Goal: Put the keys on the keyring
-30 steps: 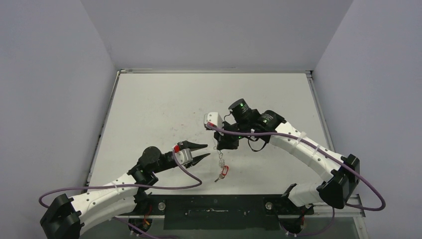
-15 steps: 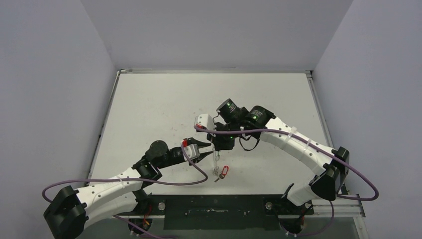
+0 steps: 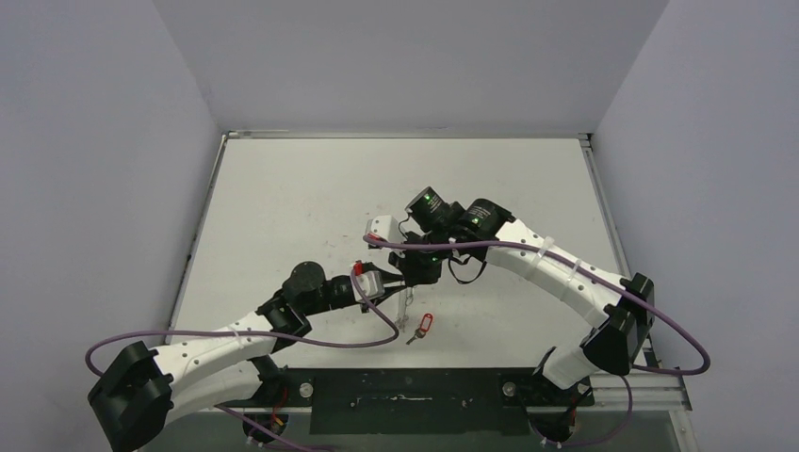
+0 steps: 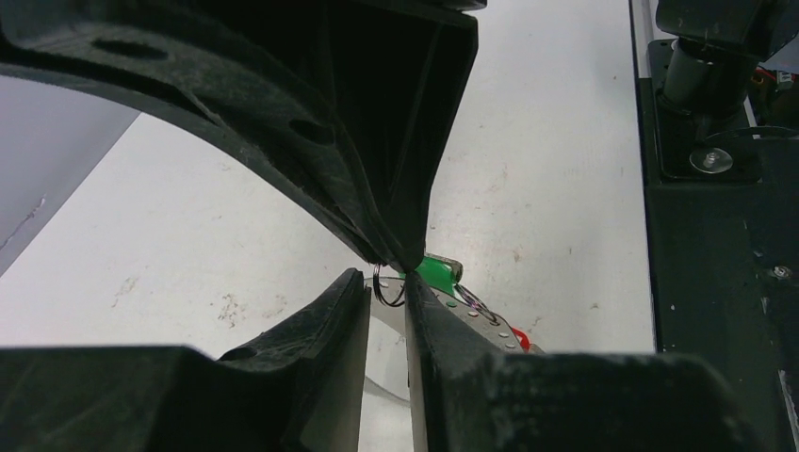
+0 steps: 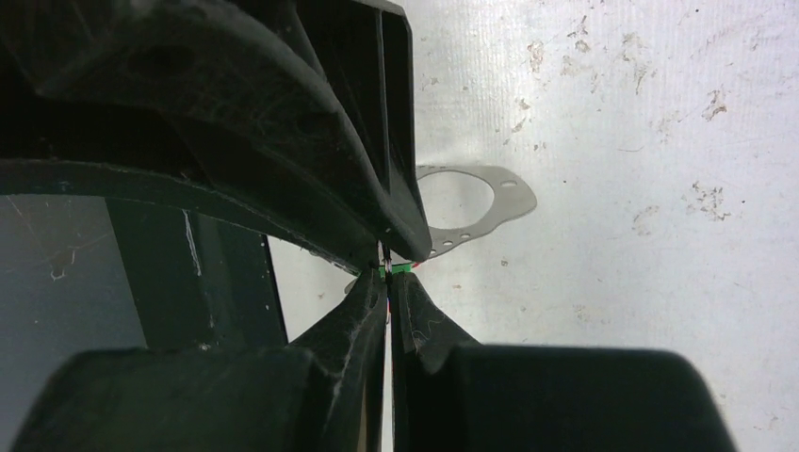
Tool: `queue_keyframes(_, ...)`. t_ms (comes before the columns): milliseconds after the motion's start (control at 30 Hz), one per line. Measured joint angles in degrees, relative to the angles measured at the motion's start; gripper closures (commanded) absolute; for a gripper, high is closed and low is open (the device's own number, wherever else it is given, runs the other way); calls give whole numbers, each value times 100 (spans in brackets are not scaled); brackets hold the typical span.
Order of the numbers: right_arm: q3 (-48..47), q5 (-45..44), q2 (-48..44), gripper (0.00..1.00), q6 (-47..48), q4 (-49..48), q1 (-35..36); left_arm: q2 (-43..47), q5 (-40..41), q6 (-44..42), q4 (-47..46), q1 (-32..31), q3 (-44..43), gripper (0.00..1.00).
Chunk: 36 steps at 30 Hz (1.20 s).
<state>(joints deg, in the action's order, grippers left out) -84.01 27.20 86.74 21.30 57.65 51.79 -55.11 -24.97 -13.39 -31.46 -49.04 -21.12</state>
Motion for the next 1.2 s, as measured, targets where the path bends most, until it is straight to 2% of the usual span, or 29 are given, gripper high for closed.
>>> queue_keyframes(67, 0, 0, 24, 100, -13, 0, 2, -24, -37, 4, -4, 0, -15, 86)
queue_keyframes(167, 0, -4, 26, 100, -15, 11, 2, -39, -87, 17, -2, 0, -20, 100)
queue_keyframes(267, 0, 0, 26, 97, -13, 61, 4, -57, -81, 35, -9, 4, -26, 100)
queue_keyframes(333, 0, -4, 26, 87, -11, 79, 11, -59, -83, 46, -11, 7, -26, 100)
queue_keyframes(433, 0, 2, 26, 60, -26, 72, -2, -59, -96, 61, -24, 7, -26, 100)
queue_keyframes(533, 4, 111, 20, 48, -87, -103, -92, -57, -127, 74, -31, 0, -24, 100)
queue_keyframes(667, 299, 490, -208, 46, -138, -581, -424, -42, -120, 118, -129, 0, 22, 100)
queue_keyframes(900, 1335, 1561, -1049, 47, -258, -1602, -1480, 72, -48, 321, -767, 0, 417, 100)
queue_keyframes(1200, 2256, 2430, -1685, 50, -234, -2568, -1517, 83, 120, 590, -1799, 0, 817, 100)
